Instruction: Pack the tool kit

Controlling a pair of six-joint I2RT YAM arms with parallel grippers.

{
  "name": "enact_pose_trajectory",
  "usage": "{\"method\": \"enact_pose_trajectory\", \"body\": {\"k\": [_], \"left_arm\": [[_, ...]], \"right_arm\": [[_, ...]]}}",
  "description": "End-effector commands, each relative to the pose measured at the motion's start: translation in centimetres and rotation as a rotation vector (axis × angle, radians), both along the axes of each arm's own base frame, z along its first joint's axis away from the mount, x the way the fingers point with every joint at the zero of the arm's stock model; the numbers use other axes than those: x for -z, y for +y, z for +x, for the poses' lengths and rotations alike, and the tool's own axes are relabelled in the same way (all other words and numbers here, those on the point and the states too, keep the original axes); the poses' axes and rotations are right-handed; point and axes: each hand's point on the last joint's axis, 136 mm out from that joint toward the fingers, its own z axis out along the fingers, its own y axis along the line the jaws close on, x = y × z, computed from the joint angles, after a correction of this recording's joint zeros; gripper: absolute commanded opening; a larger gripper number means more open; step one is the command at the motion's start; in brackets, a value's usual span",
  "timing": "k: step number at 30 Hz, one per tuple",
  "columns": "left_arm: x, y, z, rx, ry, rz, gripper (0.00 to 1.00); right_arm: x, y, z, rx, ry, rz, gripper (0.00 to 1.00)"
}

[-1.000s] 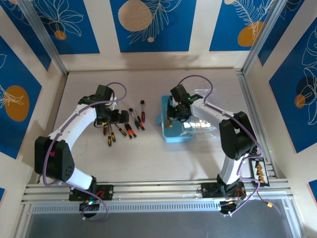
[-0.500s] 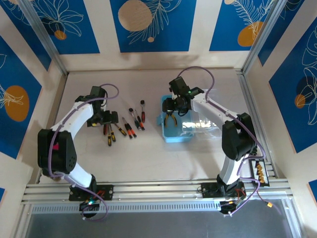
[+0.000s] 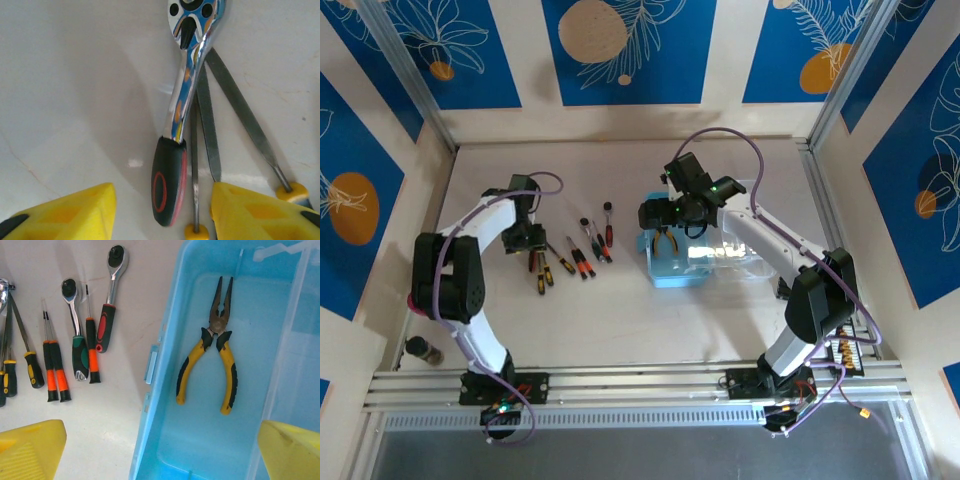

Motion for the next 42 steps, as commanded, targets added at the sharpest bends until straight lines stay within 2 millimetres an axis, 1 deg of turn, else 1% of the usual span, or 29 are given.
{"method": "enact_pose_trajectory", "body": {"k": [1,5,10,14,17,20,22,25,28,29,31,34,36,39,42], "left_arm": [[0.6,0.9,1.1,-0.012,0.003,0.024,0.50],[2.0,1.2,2.2,-0.001,0.013,0.039,0.41],[3.3,1.2,2.6,0.003,0.044,0.037,0.24],[3.7,1.2,2.6,0.001,0.051,0.024,0.11],[3.5,1.2,2.5,0.003,0.048,0.018,0.00],[2.5,1.4,2.4,0.003,0.030,0.011,0.00],[1.4,1.4,2.5,0.004,0.008,0.005,0.00],[-1.2,1.3,2.7,0.008,-0.041,-0.010,0.00],[-4.3,0.7,2.9,0.016,-0.102,-0.050,0.00],[-5.5,0.1,3.1,0.022,-0.127,-0.081,0.00],[-7.5,-1.5,3.2,0.042,-0.164,-0.178,0.00],[-11.1,-6.4,3.4,0.102,-0.241,-0.451,0.00],[-13.8,-9.8,3.3,0.156,-0.310,-0.627,0.00],[-17.6,-13.9,2.8,0.235,-0.393,-0.820,0.00],[-20.1,-17.7,1.8,0.311,-0.428,-0.968,0.00]], "right_arm": [[0.3,-0.2,-0.6,-0.012,0.017,-0.009,0.98],[0.4,0.0,-0.4,-0.019,0.017,-0.007,0.98],[0.5,-0.1,-0.3,-0.020,0.020,-0.013,0.98],[0.5,-0.5,-0.3,-0.009,0.023,-0.013,0.98],[0.5,-0.8,-0.4,-0.003,0.023,-0.012,0.98],[0.3,-1.1,-0.4,0.002,0.019,-0.008,0.98],[0.1,-1.2,-0.5,0.003,0.016,-0.005,0.98],[-0.3,-1.3,-0.6,0.004,0.007,0.003,0.98],[-0.8,-1.3,-1.0,-0.007,0.000,0.020,0.99],[-1.0,-1.1,-1.2,-0.017,-0.005,0.033,0.99],[-1.5,-0.6,-1.6,-0.048,-0.018,0.070,0.99],[-2.8,0.4,-2.1,-0.089,-0.044,0.147,1.00],[-4.0,1.1,-2.4,-0.108,-0.064,0.206,1.00],[-6.1,2.3,-2.5,-0.132,-0.086,0.318,1.00],[-8.0,3.4,-2.3,-0.150,-0.112,0.414,1.00]]}}
